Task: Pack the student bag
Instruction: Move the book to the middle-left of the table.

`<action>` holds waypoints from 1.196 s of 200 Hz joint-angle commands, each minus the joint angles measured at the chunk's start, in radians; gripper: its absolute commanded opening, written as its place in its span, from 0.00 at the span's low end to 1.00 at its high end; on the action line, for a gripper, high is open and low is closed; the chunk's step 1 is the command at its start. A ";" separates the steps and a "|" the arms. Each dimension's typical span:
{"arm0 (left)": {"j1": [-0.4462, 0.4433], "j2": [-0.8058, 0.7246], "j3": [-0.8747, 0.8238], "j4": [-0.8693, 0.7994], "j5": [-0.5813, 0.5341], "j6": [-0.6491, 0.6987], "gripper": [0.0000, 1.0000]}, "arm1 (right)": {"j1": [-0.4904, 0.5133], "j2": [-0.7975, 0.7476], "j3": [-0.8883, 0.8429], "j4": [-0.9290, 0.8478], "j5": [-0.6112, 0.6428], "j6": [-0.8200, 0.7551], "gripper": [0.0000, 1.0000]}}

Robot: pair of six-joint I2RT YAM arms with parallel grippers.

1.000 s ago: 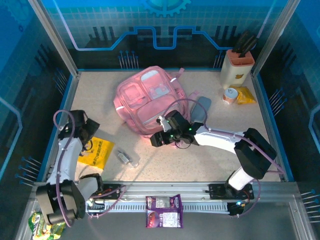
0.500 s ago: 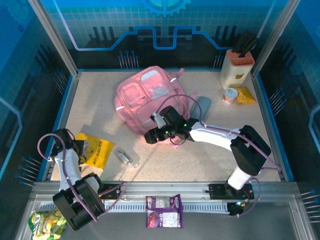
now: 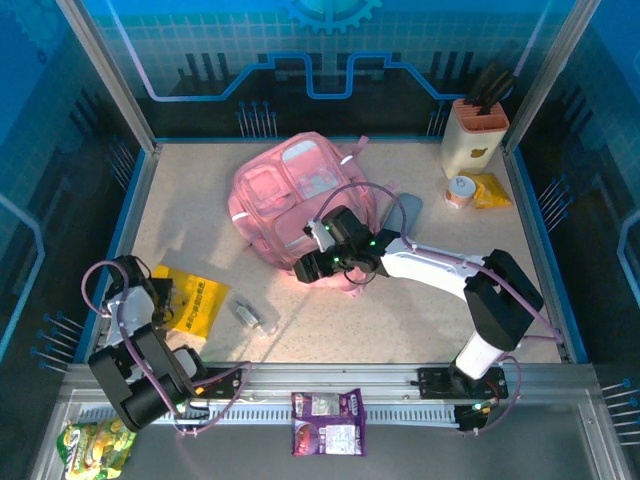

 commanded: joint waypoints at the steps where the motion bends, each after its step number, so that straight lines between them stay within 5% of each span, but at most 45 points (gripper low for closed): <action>1: -0.035 0.048 0.003 0.091 0.081 0.036 0.99 | -0.019 -0.029 0.024 -0.027 0.019 -0.026 0.69; 69: -0.277 0.151 0.088 0.256 0.136 0.092 0.91 | -0.014 0.021 0.054 0.006 -0.035 0.065 0.68; 130: -0.437 0.245 0.137 0.395 0.224 0.166 0.82 | 0.059 0.183 0.210 -0.023 0.002 0.140 0.56; 184: -0.454 0.234 0.144 0.360 0.247 0.231 0.83 | 0.154 0.379 0.431 -0.118 0.139 0.204 0.43; 239: -0.453 0.174 0.103 0.249 0.210 0.162 0.82 | 0.193 0.566 0.657 -0.237 0.295 0.198 0.45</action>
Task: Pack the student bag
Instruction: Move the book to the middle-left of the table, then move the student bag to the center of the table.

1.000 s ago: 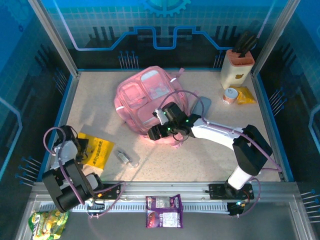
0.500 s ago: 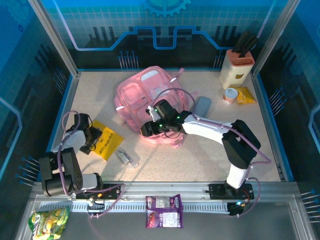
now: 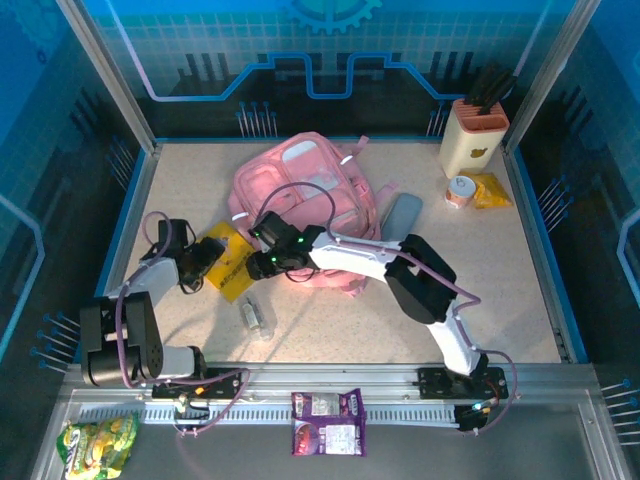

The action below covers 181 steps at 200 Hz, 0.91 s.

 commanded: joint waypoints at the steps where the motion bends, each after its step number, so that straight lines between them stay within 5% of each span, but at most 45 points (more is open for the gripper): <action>1: -0.005 -0.048 -0.023 -0.051 0.026 -0.037 0.82 | 0.005 0.063 0.084 -0.091 0.097 0.012 0.45; 112: -0.007 -0.072 -0.054 -0.108 -0.007 -0.021 0.81 | -0.078 0.257 0.305 -0.245 0.283 -0.098 0.55; 181: -0.007 -0.067 -0.051 -0.084 0.024 -0.023 0.81 | -0.095 0.196 0.322 -0.254 0.028 -0.099 0.62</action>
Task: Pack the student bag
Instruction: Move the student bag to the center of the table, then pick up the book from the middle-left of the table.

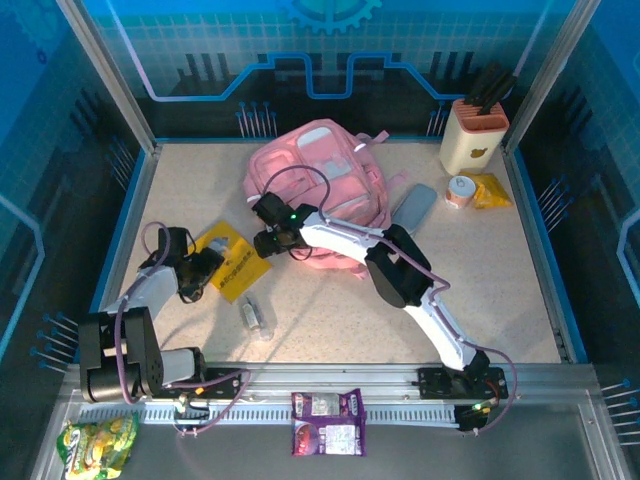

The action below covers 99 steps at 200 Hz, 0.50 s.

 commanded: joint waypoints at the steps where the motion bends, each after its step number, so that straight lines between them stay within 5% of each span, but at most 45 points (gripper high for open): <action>1: -0.007 0.008 -0.003 0.010 0.032 0.002 0.81 | 0.015 -0.031 0.008 -0.048 -0.102 0.008 0.63; 99: -0.007 0.051 -0.002 0.060 0.097 0.003 0.73 | 0.031 0.063 0.066 -0.021 -0.211 0.030 0.65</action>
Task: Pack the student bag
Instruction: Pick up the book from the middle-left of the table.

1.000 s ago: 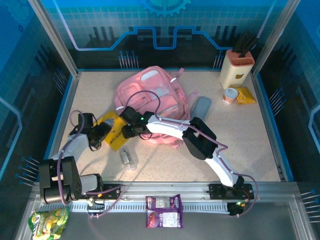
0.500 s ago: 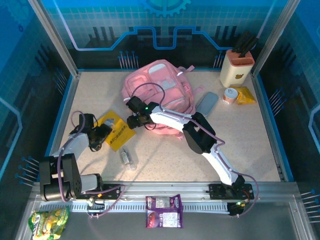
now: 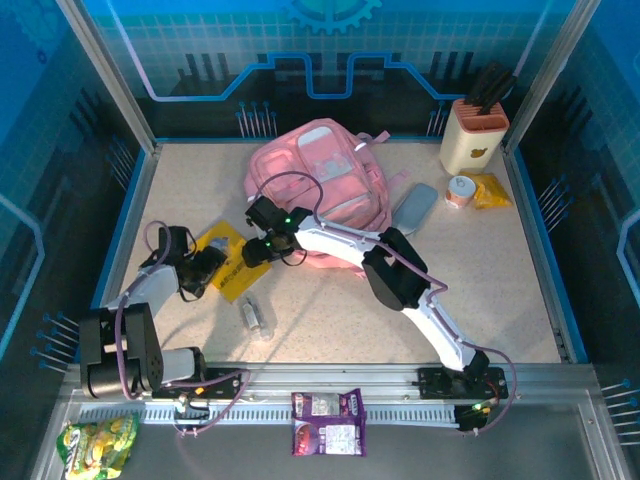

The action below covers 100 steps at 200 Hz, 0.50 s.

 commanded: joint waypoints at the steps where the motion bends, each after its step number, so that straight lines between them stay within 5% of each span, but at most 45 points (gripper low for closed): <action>1: -0.007 0.026 -0.003 0.015 0.028 0.001 0.73 | -0.005 0.045 0.030 -0.007 -0.056 0.002 0.66; 100: -0.007 0.094 -0.018 0.115 0.080 -0.024 0.67 | 0.008 0.071 0.098 -0.039 -0.177 0.002 0.67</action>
